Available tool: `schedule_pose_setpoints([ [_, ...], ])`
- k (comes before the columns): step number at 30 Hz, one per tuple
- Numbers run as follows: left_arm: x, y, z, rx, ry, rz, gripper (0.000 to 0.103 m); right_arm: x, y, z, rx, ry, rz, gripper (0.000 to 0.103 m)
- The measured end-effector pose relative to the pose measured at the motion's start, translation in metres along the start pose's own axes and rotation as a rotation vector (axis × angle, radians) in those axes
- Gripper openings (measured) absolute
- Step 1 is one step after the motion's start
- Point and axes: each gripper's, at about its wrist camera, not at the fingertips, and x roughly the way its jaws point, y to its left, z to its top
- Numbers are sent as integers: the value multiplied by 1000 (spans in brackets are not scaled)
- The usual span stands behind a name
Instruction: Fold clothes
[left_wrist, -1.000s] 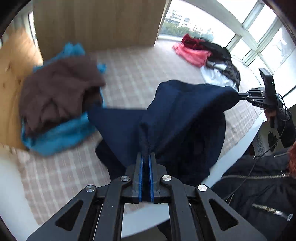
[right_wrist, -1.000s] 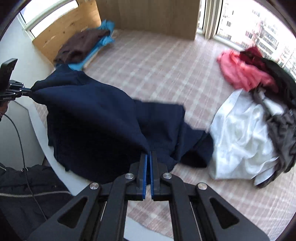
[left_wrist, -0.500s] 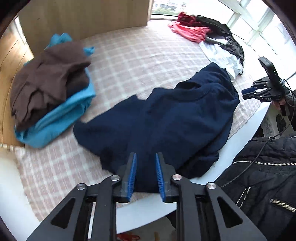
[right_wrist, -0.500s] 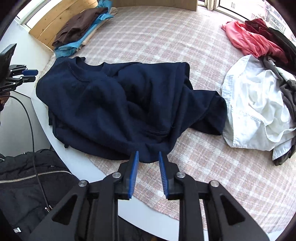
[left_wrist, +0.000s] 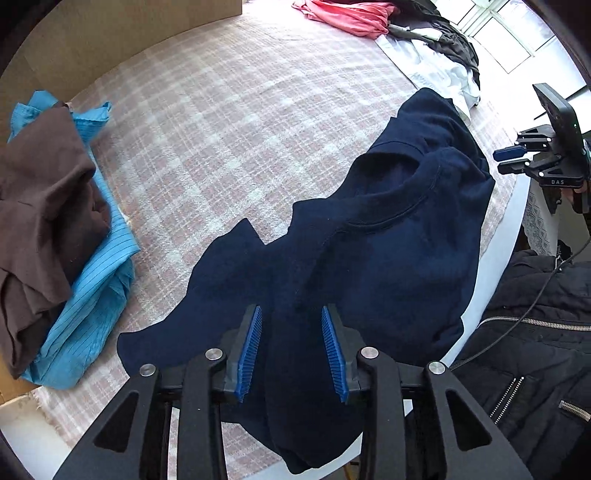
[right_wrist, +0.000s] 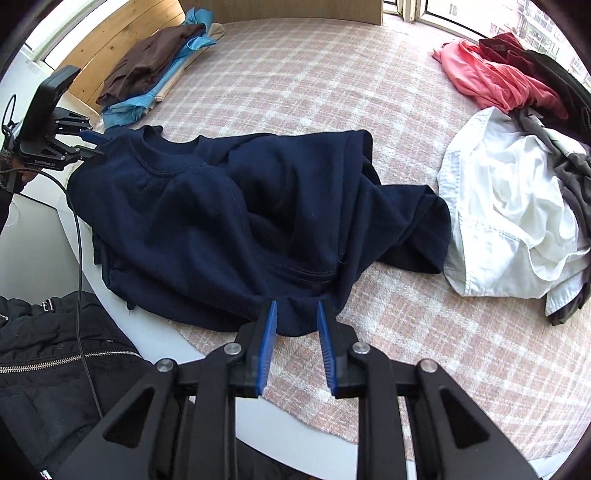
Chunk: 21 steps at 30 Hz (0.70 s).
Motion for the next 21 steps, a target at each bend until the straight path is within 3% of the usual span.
schedule_pose_setpoints([
  [4,7,-7,-5,19,19,-4,33,-3,7,10,-25,-22,0,23],
  [6,4,-10,-8,10,-1,9,23,-1,8,16,-36,-28,5,23],
  [7,-1,-13,-11,13,-19,15,7,0,8,19,-41,-31,7,23],
  [8,-5,-15,-14,15,-38,22,4,1,9,22,-47,-35,9,23],
  [13,-47,-16,-38,-5,-140,21,3,7,12,37,-74,-51,22,24],
  [16,-66,2,-67,-80,-160,69,0,18,15,47,-82,-53,48,24],
  [19,-58,32,-103,-235,-130,87,0,32,20,50,-110,-17,88,24],
  [21,-47,35,-115,-282,-113,86,0,40,26,51,-141,13,98,24],
])
